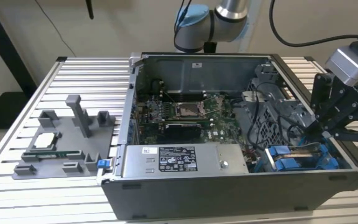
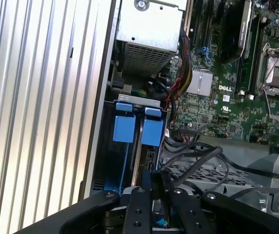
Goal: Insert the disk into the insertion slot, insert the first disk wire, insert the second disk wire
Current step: 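Insert the first disk wire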
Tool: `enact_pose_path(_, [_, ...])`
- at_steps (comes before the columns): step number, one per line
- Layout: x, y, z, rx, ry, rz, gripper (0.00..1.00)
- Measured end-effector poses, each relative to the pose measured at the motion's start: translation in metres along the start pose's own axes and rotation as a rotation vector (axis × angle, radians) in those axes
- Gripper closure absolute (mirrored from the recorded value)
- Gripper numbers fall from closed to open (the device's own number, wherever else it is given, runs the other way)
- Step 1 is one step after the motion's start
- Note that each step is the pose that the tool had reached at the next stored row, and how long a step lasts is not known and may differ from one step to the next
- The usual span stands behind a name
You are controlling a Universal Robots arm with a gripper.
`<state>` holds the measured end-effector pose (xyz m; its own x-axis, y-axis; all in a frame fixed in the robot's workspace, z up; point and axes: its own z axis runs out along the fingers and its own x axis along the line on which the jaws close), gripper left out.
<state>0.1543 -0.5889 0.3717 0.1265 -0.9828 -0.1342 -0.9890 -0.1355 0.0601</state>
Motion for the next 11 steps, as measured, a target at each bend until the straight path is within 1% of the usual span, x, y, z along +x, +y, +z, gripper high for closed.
enact_pose_path(3, [0.0001, 0.0000, 0.0001, -0.0005, 0.0000, 0.000, 1.00])
enact_pose_path(4, [0.0001, -0.0001, 0.0004, -0.0018, -0.0003, 0.000, 1.00])
enact_pose_path(5, [0.0001, -0.0002, 0.0006, -0.0053, -0.0008, 0.000, 1.00])
enact_pose_path(7, [0.0002, -0.0002, 0.0013, -0.0168, -0.0025, 0.002, 1.00])
enact_pose_path(8, [0.0002, -0.0004, 0.0016, -0.0202, -0.0027, 0.002, 1.00])
enact_pose_path(11, [0.0004, -0.0007, 0.0025, -0.0203, -0.0030, 0.003, 1.00])
